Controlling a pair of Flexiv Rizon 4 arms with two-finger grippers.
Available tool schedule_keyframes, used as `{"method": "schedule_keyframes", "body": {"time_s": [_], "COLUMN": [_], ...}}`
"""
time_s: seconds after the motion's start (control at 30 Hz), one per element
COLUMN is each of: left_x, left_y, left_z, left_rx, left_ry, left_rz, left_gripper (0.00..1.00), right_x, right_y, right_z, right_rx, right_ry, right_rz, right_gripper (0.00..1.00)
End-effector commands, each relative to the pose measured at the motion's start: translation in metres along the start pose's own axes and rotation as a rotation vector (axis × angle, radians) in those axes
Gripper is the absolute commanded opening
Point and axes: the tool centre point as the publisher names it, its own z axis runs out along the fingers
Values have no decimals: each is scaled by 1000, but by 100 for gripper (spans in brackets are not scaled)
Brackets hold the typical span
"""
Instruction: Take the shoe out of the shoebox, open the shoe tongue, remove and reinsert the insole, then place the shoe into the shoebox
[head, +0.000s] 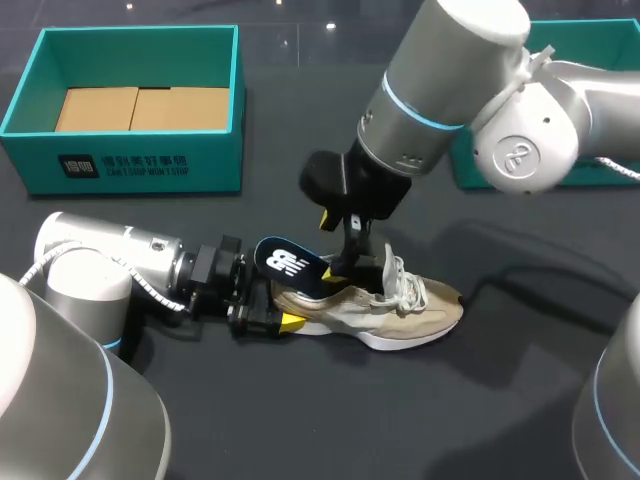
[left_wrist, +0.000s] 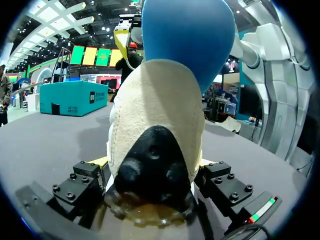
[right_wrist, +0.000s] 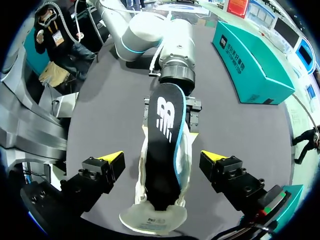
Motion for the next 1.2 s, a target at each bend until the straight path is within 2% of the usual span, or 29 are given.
{"method": "schedule_keyframes", "body": {"time_s": [0.03, 0.17, 0.5, 0.67, 0.83, 0.97, 1.1, 1.17, 1.2], "left_x": [-1, -1, -1, -1, -1, -1, -1, -1, -1], "left_y": [2, 2, 2, 2, 2, 2, 2, 2, 2], "left_z": [0, 0, 0, 0, 0, 0, 0, 0, 0], "left_rx": [-1, -1, -1, -1, -1, -1, -1, -1, -1], "left_ry": [0, 0, 0, 0, 0, 0, 0, 0, 0], "left_rz": [-1, -1, -1, -1, -1, -1, -1, -1, -1], "left_gripper": [0, 0, 0, 0, 0, 0, 0, 0, 0], "right_x": [0, 1, -11, -18, -22, -25, -24, -23, -22], "right_y": [1, 9, 15, 16, 14, 12, 11, 9, 8], "right_z": [4, 2, 4, 10, 22, 32, 37, 40, 40], "right_rx": [-55, -87, -85, -46, -56, -67, -86, -100, -102], "right_ry": [51, 141, 196, 299, 372, 426, 452, 471, 475], "right_rz": [29, 69, 90, 83, 68, 58, 45, 41, 42], "right_gripper": [100, 100, 100, 89, 83, 73, 73, 67, 59]}}
